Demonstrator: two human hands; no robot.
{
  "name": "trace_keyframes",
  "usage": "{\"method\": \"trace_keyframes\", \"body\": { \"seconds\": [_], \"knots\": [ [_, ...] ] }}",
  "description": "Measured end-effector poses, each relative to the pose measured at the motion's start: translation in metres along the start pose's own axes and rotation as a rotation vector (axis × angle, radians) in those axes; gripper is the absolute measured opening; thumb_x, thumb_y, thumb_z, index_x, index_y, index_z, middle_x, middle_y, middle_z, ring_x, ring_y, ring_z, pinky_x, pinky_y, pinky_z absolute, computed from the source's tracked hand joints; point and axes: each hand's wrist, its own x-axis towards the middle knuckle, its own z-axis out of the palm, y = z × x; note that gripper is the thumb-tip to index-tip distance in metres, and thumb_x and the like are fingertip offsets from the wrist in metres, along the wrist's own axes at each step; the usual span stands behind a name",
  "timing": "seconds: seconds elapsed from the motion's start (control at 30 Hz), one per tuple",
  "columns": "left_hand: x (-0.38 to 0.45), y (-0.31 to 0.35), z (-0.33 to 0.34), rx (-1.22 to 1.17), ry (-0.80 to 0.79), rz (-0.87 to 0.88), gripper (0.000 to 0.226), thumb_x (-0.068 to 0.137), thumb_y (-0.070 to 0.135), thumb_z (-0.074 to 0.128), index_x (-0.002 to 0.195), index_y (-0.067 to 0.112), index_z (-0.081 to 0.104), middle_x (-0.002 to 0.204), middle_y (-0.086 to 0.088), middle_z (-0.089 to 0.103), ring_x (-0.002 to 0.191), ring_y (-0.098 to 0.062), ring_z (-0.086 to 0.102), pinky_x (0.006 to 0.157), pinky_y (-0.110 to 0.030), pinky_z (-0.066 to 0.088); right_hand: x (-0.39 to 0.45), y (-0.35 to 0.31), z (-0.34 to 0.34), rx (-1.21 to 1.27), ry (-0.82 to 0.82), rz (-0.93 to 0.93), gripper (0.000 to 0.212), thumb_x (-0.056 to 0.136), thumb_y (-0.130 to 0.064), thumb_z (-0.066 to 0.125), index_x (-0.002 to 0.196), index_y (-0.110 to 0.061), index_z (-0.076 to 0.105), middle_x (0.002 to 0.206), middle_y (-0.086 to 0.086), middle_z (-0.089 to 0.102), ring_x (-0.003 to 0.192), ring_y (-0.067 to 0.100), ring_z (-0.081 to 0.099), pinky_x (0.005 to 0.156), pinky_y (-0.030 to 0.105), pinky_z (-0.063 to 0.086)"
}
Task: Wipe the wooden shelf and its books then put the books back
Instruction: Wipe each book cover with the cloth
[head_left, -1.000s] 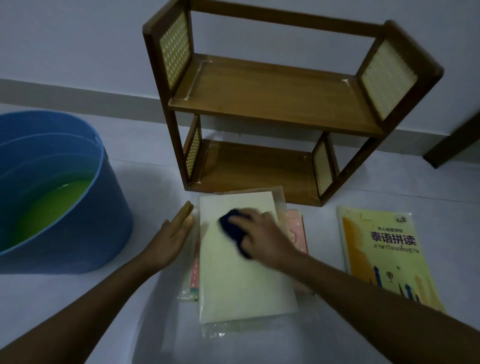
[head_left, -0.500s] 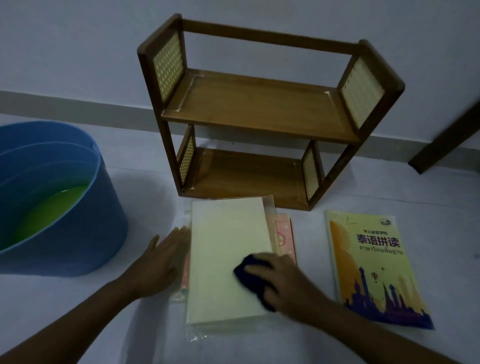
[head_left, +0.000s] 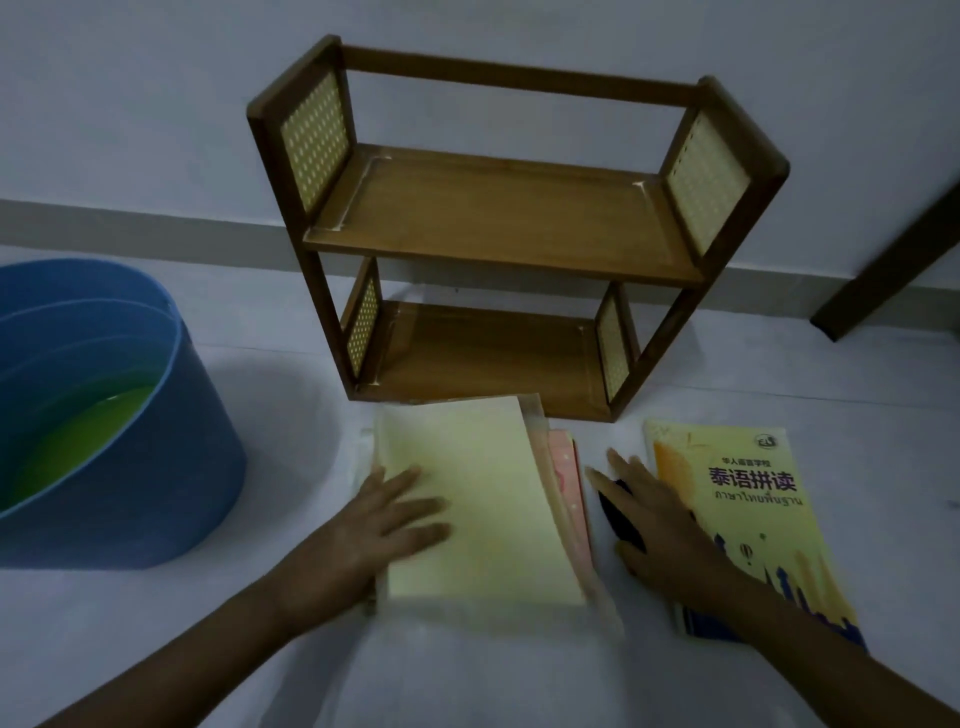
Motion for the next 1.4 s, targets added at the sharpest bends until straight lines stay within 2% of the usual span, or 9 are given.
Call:
{"method": "trace_keyframes", "body": {
  "seconds": [0.1,0.17,0.23,0.3,0.67,0.83,0.93,1.17,1.4],
  "knots": [
    [0.037,0.017,-0.056,-0.331,0.225,-0.170,0.044,0.090,0.036,0.058,0.127,0.054,0.046,0.127,0.020,0.060,0.120,-0.009,0.057,0.098,-0.038,0.051,0.009,-0.034,-0.031,0.580,0.098,0.029,0.067,0.088,-0.024,0.061,0.127,-0.070,0.031,0.154,0.001,0.032,0.142,0.018,0.030,0.113,0.040,0.033],
    [0.060,0.027,-0.095,-0.438,0.352,-0.252,0.028,0.090,0.046,0.053,0.112,0.062,0.051,0.107,0.040,0.060,0.099,0.012,0.060,0.081,-0.009,0.050,0.021,-0.059,-0.058,0.730,0.245,0.025,0.045,0.080,-0.035,0.074,0.120,-0.043,0.054,0.124,-0.004,0.062,0.117,0.009,0.057,0.093,0.031,0.050],
    [0.075,0.032,-0.126,-0.479,0.437,-0.321,0.017,0.087,0.045,0.051,0.098,0.057,0.056,0.094,0.044,0.060,0.090,0.017,0.060,0.071,-0.001,0.045,0.035,-0.079,-0.090,0.858,0.373,0.030,0.029,0.084,-0.018,0.072,0.110,-0.022,0.061,0.103,-0.016,0.065,0.100,-0.002,0.063,0.077,0.013,0.050],
    [0.084,0.034,-0.150,-0.528,0.478,-0.346,0.009,0.086,0.040,0.056,0.092,0.047,0.056,0.087,0.044,0.061,0.085,0.018,0.060,0.067,0.000,0.044,0.044,-0.093,-0.121,0.954,0.465,-0.016,0.024,0.089,-0.004,0.062,0.106,-0.021,0.061,0.099,-0.017,0.066,0.090,-0.009,0.064,0.071,0.005,0.048],
    [0.081,0.015,-0.126,-0.762,0.412,-0.468,0.017,0.080,0.037,0.057,0.096,0.035,0.061,0.090,0.031,0.069,0.090,0.006,0.065,0.068,-0.008,0.051,0.058,-0.086,-0.090,0.999,0.434,0.028,0.024,0.093,-0.004,0.055,0.111,-0.020,0.059,0.110,-0.006,0.067,0.103,0.005,0.065,0.089,0.031,0.055],
    [0.074,0.008,-0.101,-0.802,0.466,-0.566,0.026,0.077,0.041,0.066,0.101,0.034,0.061,0.094,0.025,0.071,0.093,0.001,0.067,0.068,-0.013,0.054,0.065,-0.087,-0.075,0.967,0.389,0.029,0.028,0.094,-0.002,0.053,0.119,-0.015,0.051,0.115,-0.003,0.063,0.103,-0.003,0.061,0.087,0.020,0.051],
    [0.070,0.013,-0.099,-0.699,0.549,-0.597,0.028,0.076,0.051,0.068,0.099,0.038,0.058,0.087,0.019,0.070,0.089,0.010,0.064,0.067,-0.007,0.051,0.063,-0.093,-0.079,0.951,0.423,-0.004,0.028,0.095,-0.005,0.053,0.111,-0.027,0.054,0.114,-0.005,0.064,0.106,0.001,0.061,0.089,0.024,0.051],
    [0.063,0.041,-0.119,-0.697,0.633,-0.603,0.021,0.075,0.035,0.064,0.095,0.034,0.057,0.083,0.040,0.065,0.081,0.015,0.063,0.062,-0.004,0.049,0.025,-0.111,-0.090,1.069,0.509,-0.054,0.028,0.096,-0.005,0.049,0.118,-0.022,0.054,0.113,-0.003,0.065,0.104,0.004,0.063,0.081,0.016,0.052],
    [0.071,0.036,-0.070,-0.972,0.387,-0.773,0.028,0.085,0.028,0.067,0.110,0.020,0.061,0.106,-0.001,0.073,0.094,-0.017,0.071,0.079,-0.047,0.059,0.016,-0.091,-0.067,0.915,0.402,0.234,0.031,0.099,-0.021,0.046,0.128,-0.029,0.049,0.109,-0.006,0.067,0.094,0.010,0.066,0.076,0.031,0.055]
  ]
}}
